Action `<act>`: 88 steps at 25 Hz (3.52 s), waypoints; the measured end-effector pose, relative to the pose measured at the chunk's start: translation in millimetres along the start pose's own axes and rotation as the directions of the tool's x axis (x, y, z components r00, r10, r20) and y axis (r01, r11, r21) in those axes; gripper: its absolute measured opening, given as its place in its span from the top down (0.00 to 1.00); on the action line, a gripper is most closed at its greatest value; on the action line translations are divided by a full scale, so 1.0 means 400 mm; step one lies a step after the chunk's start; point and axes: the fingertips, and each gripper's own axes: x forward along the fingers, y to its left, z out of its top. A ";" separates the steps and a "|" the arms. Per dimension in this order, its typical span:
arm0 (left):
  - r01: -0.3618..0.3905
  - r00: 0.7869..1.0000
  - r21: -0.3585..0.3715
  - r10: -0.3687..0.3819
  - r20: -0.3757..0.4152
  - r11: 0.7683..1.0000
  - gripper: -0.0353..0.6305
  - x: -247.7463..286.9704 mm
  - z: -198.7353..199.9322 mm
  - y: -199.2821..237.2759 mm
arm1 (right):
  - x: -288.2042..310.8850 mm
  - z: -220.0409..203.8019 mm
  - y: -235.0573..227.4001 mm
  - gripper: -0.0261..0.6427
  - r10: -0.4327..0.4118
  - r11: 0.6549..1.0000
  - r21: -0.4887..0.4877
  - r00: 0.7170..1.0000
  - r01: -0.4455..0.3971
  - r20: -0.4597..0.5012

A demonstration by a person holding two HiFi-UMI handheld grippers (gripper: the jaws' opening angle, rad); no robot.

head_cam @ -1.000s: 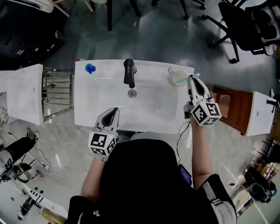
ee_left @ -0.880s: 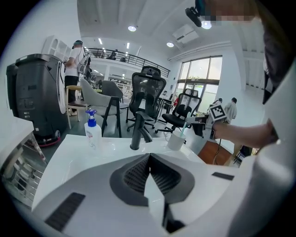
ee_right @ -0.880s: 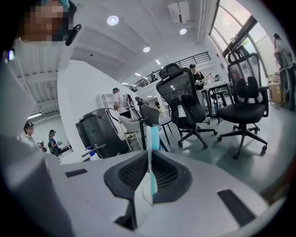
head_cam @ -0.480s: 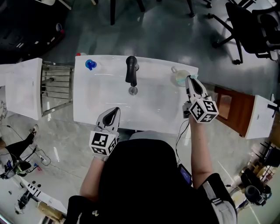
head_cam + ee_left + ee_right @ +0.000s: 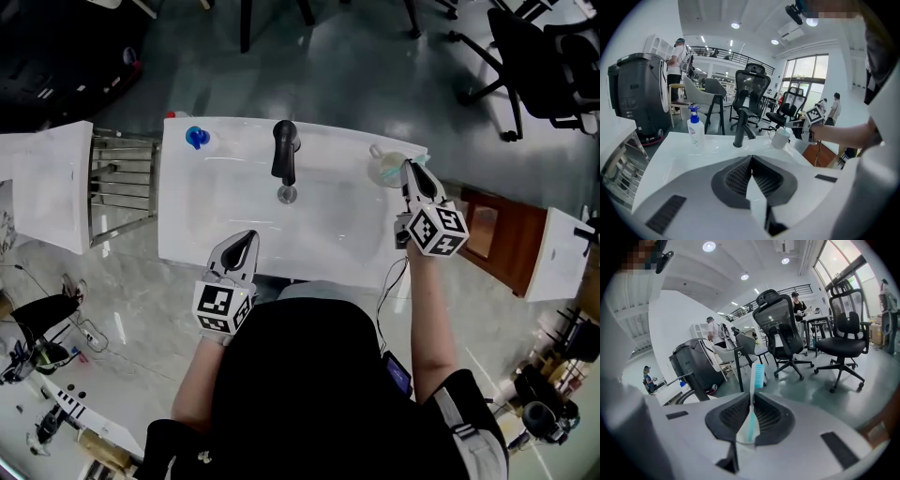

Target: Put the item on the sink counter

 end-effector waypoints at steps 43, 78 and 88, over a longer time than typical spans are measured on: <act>0.063 0.996 0.043 -0.065 0.055 0.997 0.91 -0.028 0.025 -0.005 | -0.055 -0.086 0.012 0.64 -0.069 0.997 0.035 0.995 0.072 -0.072; 0.370 0.908 0.224 -0.402 0.118 0.901 0.91 0.025 0.234 -0.219 | -0.442 -0.013 0.392 0.88 0.058 0.990 -0.138 0.978 -0.031 0.202; 0.399 0.894 0.283 -0.439 0.091 0.872 0.91 0.011 0.237 -0.260 | -0.482 -0.024 0.392 0.88 0.011 0.992 -0.125 0.973 0.018 0.229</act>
